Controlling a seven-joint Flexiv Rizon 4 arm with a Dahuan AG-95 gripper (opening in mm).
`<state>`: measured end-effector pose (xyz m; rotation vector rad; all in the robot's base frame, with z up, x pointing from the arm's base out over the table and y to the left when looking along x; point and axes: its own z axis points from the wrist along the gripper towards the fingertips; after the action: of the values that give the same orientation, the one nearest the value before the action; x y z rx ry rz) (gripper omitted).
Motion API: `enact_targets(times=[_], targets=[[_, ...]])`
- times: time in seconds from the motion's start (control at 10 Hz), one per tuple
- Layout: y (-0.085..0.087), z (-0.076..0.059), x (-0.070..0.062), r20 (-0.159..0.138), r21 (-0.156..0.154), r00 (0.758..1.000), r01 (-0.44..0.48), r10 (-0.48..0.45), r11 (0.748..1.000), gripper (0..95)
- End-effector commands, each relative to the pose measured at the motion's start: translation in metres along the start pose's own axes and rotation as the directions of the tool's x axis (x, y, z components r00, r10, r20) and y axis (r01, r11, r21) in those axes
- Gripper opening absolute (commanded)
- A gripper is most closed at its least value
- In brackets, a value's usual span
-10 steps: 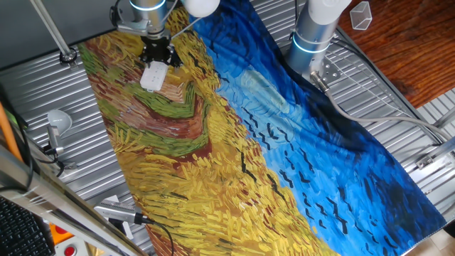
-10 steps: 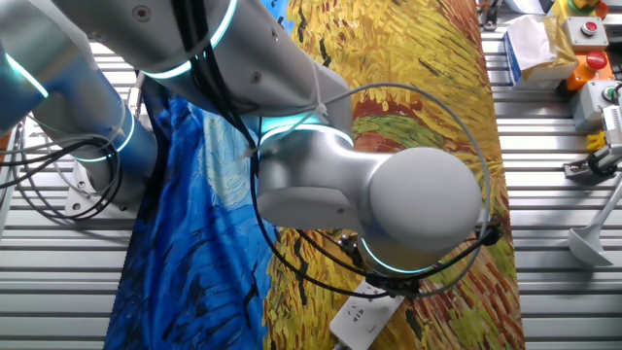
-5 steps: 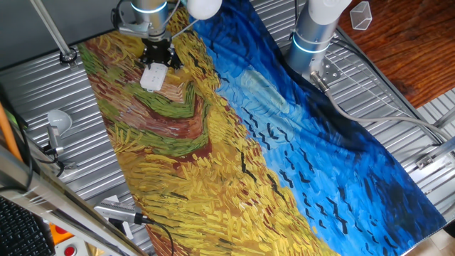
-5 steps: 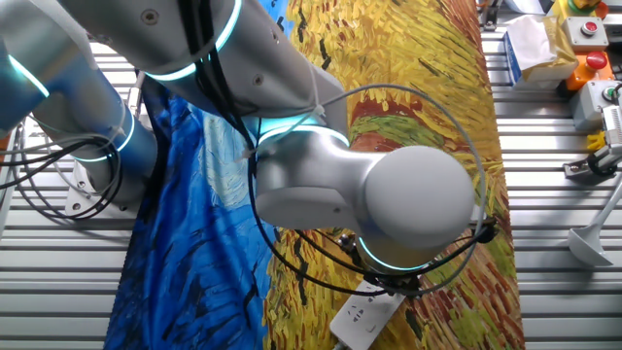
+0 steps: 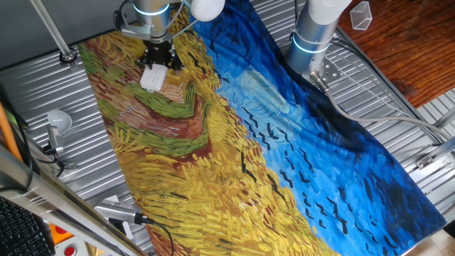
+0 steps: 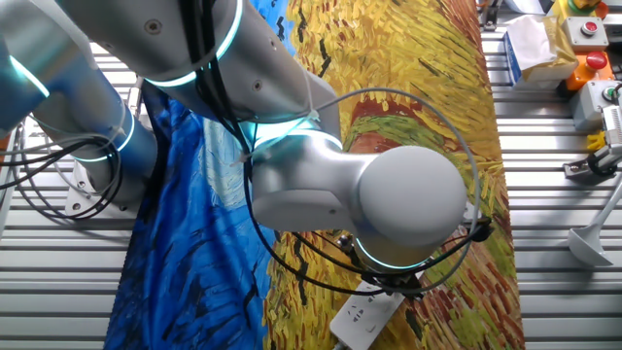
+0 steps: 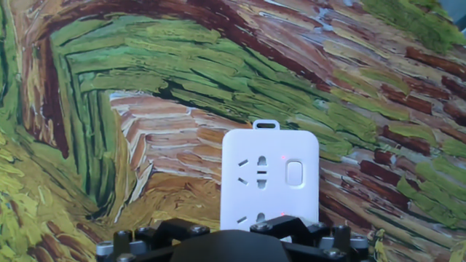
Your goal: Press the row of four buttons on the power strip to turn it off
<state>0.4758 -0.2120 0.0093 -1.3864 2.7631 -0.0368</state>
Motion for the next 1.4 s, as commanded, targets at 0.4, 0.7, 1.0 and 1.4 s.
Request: enact_targets(times=[0.4,0.7,1.0,1.4], targets=[[0.0,-0.002,0.0,-0.011,0.006,1.0,0.003,-0.003,1.0,95.0],[0.0,-0.018,0.0,-0.021,-0.01,1.0,0.003,-0.003,1.0,95.0],[0.002,-0.023,-0.008,-0.016,-0.016,1.0,-0.005,0.005,1.0,95.0],[0.001,-0.023,-0.028,-0.019,-0.015,1.0,-0.01,0.01,1.0,95.0]])
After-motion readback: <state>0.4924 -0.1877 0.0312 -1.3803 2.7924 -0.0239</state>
